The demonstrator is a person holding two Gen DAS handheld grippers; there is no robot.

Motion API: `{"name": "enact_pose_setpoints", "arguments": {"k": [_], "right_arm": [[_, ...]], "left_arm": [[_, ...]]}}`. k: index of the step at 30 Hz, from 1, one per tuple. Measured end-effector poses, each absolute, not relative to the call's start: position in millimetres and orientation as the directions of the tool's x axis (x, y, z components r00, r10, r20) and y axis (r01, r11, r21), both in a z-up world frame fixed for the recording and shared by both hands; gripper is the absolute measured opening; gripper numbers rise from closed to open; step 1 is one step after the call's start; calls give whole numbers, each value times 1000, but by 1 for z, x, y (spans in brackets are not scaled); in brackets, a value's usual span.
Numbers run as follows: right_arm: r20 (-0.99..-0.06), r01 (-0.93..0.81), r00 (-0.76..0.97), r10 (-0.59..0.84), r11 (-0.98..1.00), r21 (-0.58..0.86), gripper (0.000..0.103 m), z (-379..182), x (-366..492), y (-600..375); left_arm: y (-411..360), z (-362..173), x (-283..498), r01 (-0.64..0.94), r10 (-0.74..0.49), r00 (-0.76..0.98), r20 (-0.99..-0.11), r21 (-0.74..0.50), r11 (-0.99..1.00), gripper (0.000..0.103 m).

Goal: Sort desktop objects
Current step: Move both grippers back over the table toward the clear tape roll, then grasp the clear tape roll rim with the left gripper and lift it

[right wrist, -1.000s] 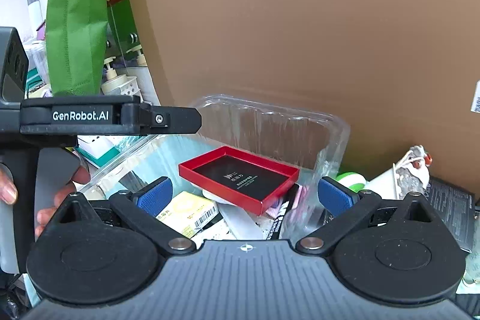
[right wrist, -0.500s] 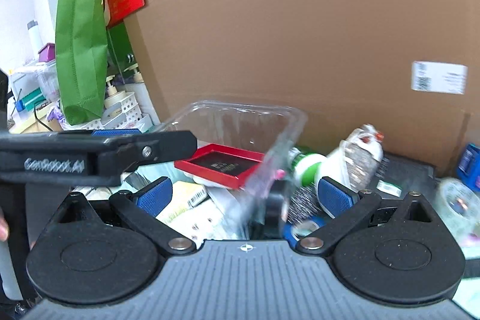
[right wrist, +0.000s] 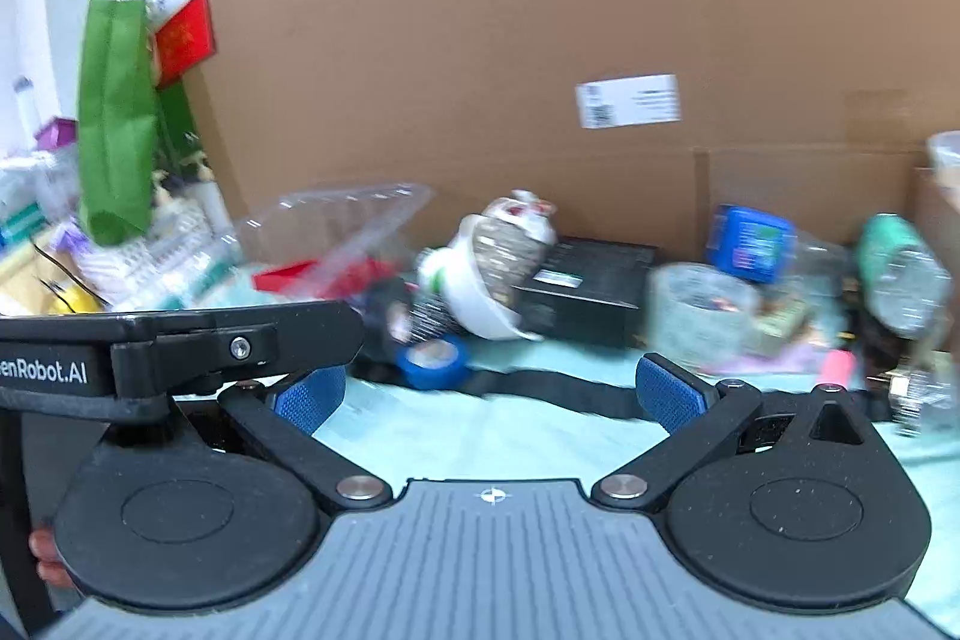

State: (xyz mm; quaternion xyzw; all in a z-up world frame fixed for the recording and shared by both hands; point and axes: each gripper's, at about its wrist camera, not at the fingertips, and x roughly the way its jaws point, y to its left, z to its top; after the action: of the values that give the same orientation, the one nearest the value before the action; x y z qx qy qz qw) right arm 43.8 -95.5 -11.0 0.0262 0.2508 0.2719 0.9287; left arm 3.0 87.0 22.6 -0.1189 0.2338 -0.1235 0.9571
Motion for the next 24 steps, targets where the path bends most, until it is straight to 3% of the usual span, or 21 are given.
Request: {"name": "enact_pose_setpoints", "arguments": {"k": [6, 15, 24], "right_arm": [[-481, -436, 765, 429, 894, 103, 103, -30, 40, -121], [-491, -363, 765, 416, 909, 205, 103, -48, 67, -146], [-524, -313, 773, 357, 934, 174, 103, -52, 109, -147]], "left_arm": [[52, 0, 8, 185, -302, 841, -449, -286, 940, 103], [45, -7, 41, 143, -275, 838, -472, -296, 944, 103], [39, -11, 97, 145, -293, 823, -486, -318, 937, 98]]}}
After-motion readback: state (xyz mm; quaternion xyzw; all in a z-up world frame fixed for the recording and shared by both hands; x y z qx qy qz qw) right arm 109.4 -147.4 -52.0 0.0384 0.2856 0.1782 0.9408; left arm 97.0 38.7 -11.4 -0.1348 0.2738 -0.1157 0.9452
